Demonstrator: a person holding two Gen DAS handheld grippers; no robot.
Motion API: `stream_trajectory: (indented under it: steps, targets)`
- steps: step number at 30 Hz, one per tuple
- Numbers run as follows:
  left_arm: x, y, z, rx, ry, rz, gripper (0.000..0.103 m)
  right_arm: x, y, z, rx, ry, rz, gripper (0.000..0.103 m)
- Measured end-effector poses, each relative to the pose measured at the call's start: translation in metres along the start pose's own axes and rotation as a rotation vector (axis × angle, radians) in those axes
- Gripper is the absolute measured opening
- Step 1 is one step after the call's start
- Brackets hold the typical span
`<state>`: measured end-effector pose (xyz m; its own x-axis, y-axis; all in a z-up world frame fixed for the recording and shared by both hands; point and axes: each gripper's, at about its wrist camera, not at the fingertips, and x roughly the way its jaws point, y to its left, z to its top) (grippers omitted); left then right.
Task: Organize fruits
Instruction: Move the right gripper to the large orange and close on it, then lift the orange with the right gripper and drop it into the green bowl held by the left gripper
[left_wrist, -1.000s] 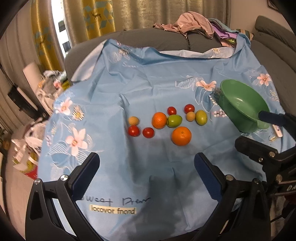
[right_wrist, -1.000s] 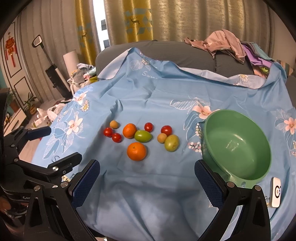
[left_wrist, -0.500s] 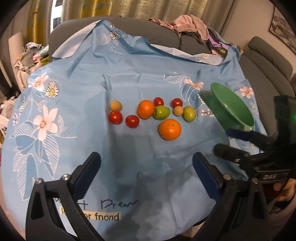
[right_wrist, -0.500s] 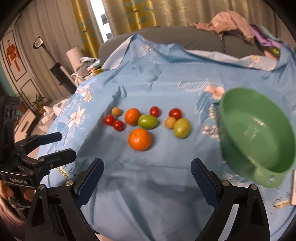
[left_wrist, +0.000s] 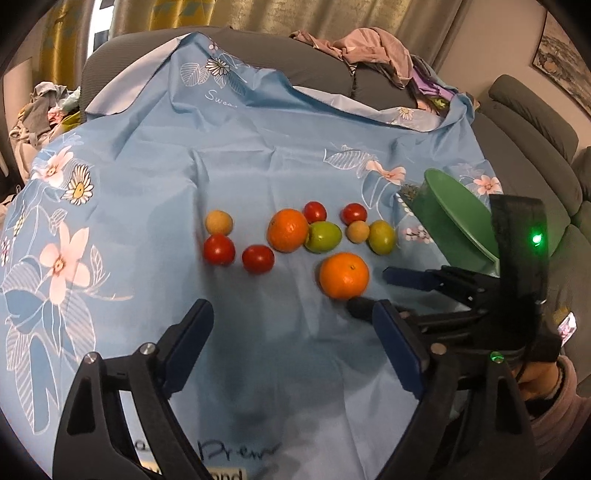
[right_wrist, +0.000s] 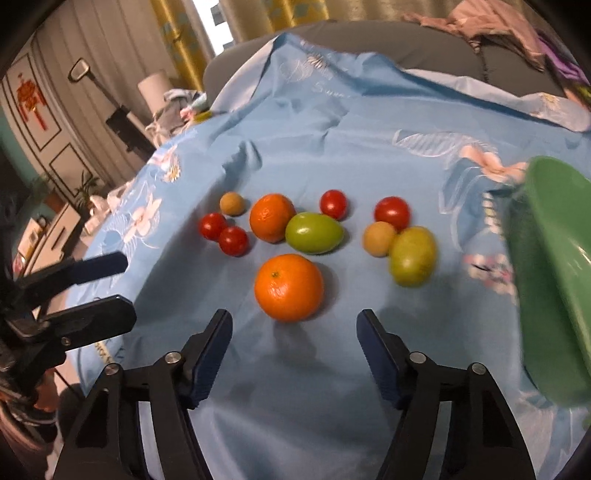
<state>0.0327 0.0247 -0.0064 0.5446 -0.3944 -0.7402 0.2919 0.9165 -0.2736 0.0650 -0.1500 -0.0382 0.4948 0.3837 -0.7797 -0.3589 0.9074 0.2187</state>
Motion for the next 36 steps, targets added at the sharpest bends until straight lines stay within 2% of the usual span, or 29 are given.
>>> stream_trajectory:
  steps: [2, 6, 7, 10, 15, 22, 26, 28, 36]
  targets:
    - [0.007, 0.002, 0.005, 0.005, 0.009, 0.007, 0.087, 0.01, 0.0, 0.003, -0.007, 0.015, -0.007, 0.068]
    - [0.024, 0.003, 0.017, 0.037, 0.026, 0.026, 0.081, 0.021, -0.001, 0.007, -0.014, 0.037, 0.031, 0.048]
    - [0.029, 0.004, 0.02, 0.042, 0.031, 0.029, 0.079, 0.02, -0.004, 0.007, -0.009, 0.031, 0.038, 0.048]
    - [0.044, 0.006, 0.032, 0.059, 0.053, 0.031, 0.066, 0.019, -0.016, 0.009, 0.014, 0.017, 0.019, 0.047]
    - [0.07, 0.002, 0.046, 0.121, 0.091, 0.078, 0.06, 0.011, -0.038, 0.008, 0.063, 0.005, -0.008, 0.047]
    - [0.097, -0.002, 0.056, 0.162, 0.126, 0.113, 0.052, 0.007, -0.047, 0.007, 0.085, 0.001, 0.013, 0.047]
    - [0.112, 0.0, 0.055, 0.149, 0.16, 0.114, 0.037, 0.008, -0.048, 0.01, 0.091, -0.001, 0.024, 0.047]
    - [0.113, 0.001, 0.055, 0.143, 0.158, 0.124, 0.035, 0.008, -0.048, 0.01, 0.09, -0.001, 0.026, 0.047]
    - [0.098, 0.007, 0.056, 0.082, 0.13, 0.089, 0.035, 0.008, -0.045, 0.01, 0.093, -0.003, 0.017, 0.047]
